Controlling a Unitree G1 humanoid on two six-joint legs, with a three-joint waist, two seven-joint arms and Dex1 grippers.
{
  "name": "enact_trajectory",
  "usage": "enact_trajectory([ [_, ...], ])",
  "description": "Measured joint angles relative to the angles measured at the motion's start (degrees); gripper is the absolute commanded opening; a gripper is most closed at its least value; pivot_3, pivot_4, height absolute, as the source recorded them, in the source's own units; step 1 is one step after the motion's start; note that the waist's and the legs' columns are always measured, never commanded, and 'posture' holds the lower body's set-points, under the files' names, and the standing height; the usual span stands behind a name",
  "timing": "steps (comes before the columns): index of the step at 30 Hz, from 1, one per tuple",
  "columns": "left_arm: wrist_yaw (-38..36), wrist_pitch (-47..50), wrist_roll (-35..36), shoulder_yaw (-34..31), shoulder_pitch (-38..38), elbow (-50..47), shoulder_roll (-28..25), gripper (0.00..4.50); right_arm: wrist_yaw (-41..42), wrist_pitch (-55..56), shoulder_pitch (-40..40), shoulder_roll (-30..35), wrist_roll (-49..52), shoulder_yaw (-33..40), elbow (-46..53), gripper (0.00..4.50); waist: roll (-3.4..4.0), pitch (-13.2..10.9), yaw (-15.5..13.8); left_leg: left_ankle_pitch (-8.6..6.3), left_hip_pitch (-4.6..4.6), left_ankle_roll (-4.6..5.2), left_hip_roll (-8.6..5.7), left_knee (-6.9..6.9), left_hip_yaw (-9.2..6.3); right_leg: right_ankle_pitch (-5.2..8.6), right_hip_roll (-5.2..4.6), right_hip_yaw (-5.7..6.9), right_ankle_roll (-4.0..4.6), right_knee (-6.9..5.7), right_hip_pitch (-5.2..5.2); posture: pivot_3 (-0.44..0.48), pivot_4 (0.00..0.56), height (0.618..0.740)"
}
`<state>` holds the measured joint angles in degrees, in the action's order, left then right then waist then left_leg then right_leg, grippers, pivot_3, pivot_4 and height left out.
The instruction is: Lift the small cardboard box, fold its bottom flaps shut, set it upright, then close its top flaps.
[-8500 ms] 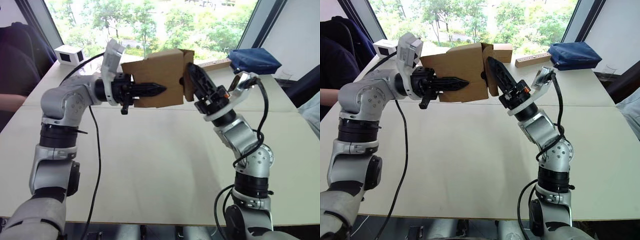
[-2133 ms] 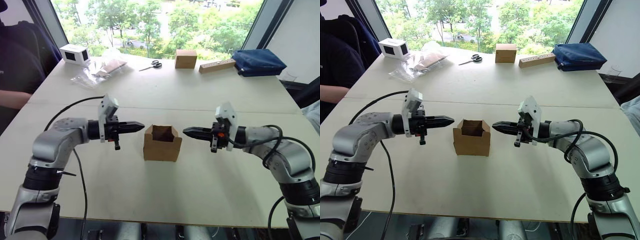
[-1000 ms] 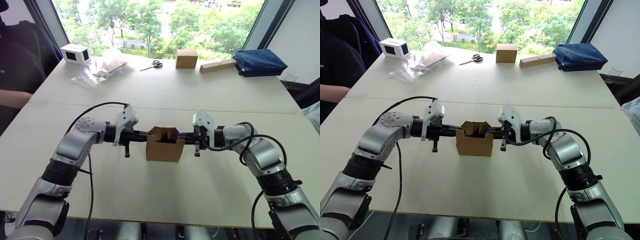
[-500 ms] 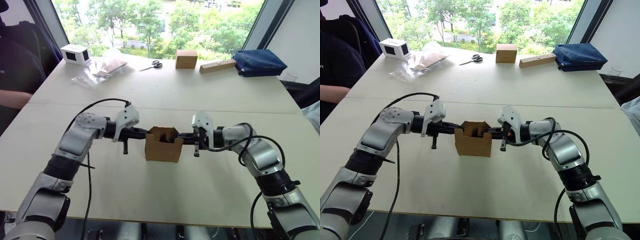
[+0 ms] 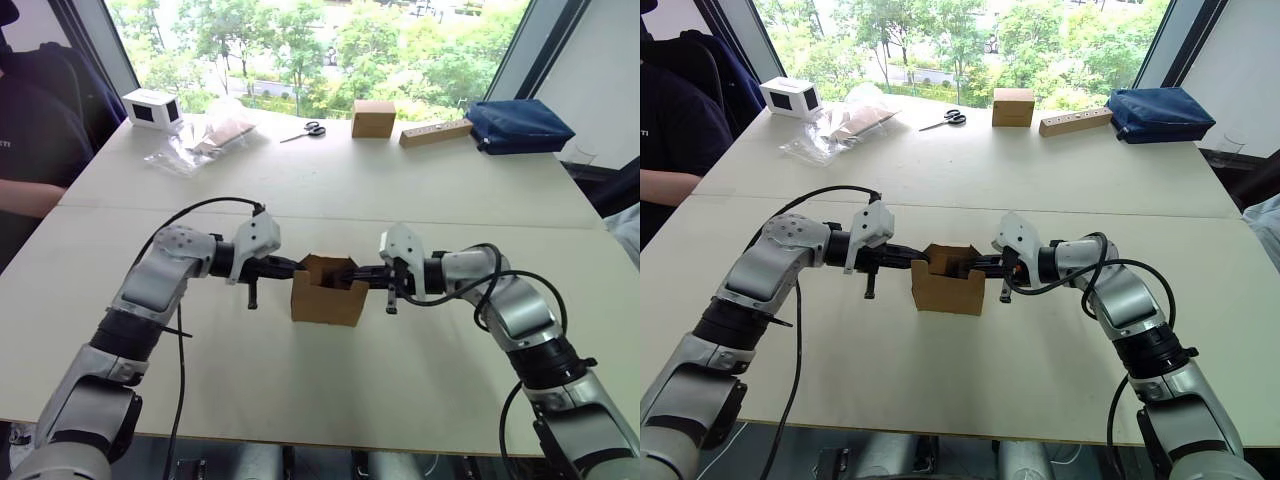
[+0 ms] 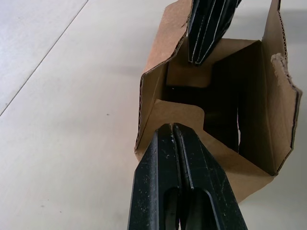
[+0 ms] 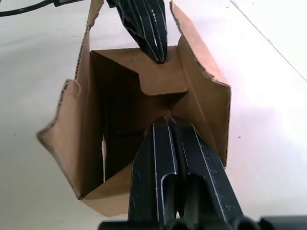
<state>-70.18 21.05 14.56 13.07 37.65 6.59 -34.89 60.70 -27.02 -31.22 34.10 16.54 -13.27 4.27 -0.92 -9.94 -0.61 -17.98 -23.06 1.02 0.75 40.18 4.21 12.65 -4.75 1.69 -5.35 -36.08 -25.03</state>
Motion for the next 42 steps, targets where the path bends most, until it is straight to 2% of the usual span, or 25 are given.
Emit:
enact_trajectory([
  [4,-0.7,7.6,7.1,-5.4,3.5,4.3,1.2,0.01,0.1,0.0,-0.4,-0.1,-0.1,0.0,-0.2,0.0,-0.03,0.0,0.0,0.0,-0.05,0.0,-0.01,0.01,-0.03,0.0,0.02,0.05,0.0,-0.01,-0.04,0.0,0.15,0.74],
  [6,-0.8,7.5,7.2,-6.8,7.1,7.2,-0.1,0.01,0.2,0.0,-0.5,-0.1,0.1,0.2,-0.1,0.0,-0.02,0.0,0.0,0.0,-0.04,0.0,-0.05,-0.01,-0.03,0.0,0.02,0.04,-0.01,0.02,-0.04,0.0,0.15,0.74],
  [10,-1.7,5.0,5.7,-7.0,9.6,12.5,-0.2,0.01,0.4,-1.2,-0.5,0.1,2.3,2.8,0.5,0.0,-0.01,0.0,0.1,0.04,-0.05,-0.07,-0.05,-0.01,0.04,0.0,0.01,0.02,-0.01,0.02,-0.03,0.0,0.15,0.74],
  [17,-2.5,-3.3,0.3,-4.8,12.9,29.1,4.6,0.01,-1.2,-5.7,-0.6,1.8,9.4,11.8,5.7,0.0,-0.02,0.0,-0.2,0.0,-0.1,-0.01,-0.06,-0.01,0.11,0.0,0.01,0.07,-0.01,0.03,-0.04,0.0,0.15,0.74],
  [21,-3.3,-8.0,-2.1,-4.6,16.2,38.6,7.7,0.01,-3.3,-11.2,0.3,4.2,14.1,16.5,12.0,0.0,-0.02,0.0,-0.1,0.0,-0.15,0.0,-0.07,-0.01,0.12,-0.01,-0.01,0.06,-0.01,0.03,-0.11,0.0,0.15,0.74],
  [23,-4.0,-10.7,-3.6,-4.2,17.3,42.6,8.9,0.01,-4.8,-15.5,1.5,5.5,17.7,17.3,18.6,0.0,-0.02,0.0,0.1,0.0,-0.15,0.0,-0.05,-0.02,0.11,0.0,0.01,0.06,-0.01,0.02,-0.13,0.0,0.15,0.74],
  [27,-5.8,-13.2,-5.3,-3.4,17.8,47.5,11.2,0.01,-7.5,-20.7,4.3,6.1,21.4,14.5,29.0,0.0,-0.02,0.0,0.1,-0.01,-0.15,0.01,-0.02,-0.01,0.05,-0.01,0.03,0.07,0.0,-0.01,-0.17,0.0,0.15,0.74],
  [31,-7.5,-14.2,-6.4,-3.2,18.4,49.0,11.8,0.01,-11.0,-21.0,6.3,6.0,18.9,8.2,33.2,0.0,-0.03,0.0,0.0,-0.02,-0.2,0.03,-0.03,-0.01,-0.03,-0.01,0.02,0.06,0.01,0.01,-0.2,0.0,0.15,0.74],
  [37,-9.7,-15.1,-7.8,-3.0,18.4,49.3,12.7,0.01,-15.4,-18.2,5.5,4.2,11.3,-1.6,33.3,0.0,-0.03,0.0,0.0,-0.02,-0.23,0.04,-0.06,0.01,-0.02,-0.01,0.01,0.06,0.01,0.01,-0.2,0.0,0.15,0.74],
  [42,-10.0,-14.9,-7.8,-3.1,18.4,49.0,13.1,0.01,-15.5,-14.2,4.8,3.4,6.3,-4.6,28.9,0.0,-0.03,0.0,0.0,-0.02,-0.23,0.05,-0.06,0.01,0.0,-0.01,0.02,0.06,0.01,0.02,-0.2,0.0,0.15,0.74],
])
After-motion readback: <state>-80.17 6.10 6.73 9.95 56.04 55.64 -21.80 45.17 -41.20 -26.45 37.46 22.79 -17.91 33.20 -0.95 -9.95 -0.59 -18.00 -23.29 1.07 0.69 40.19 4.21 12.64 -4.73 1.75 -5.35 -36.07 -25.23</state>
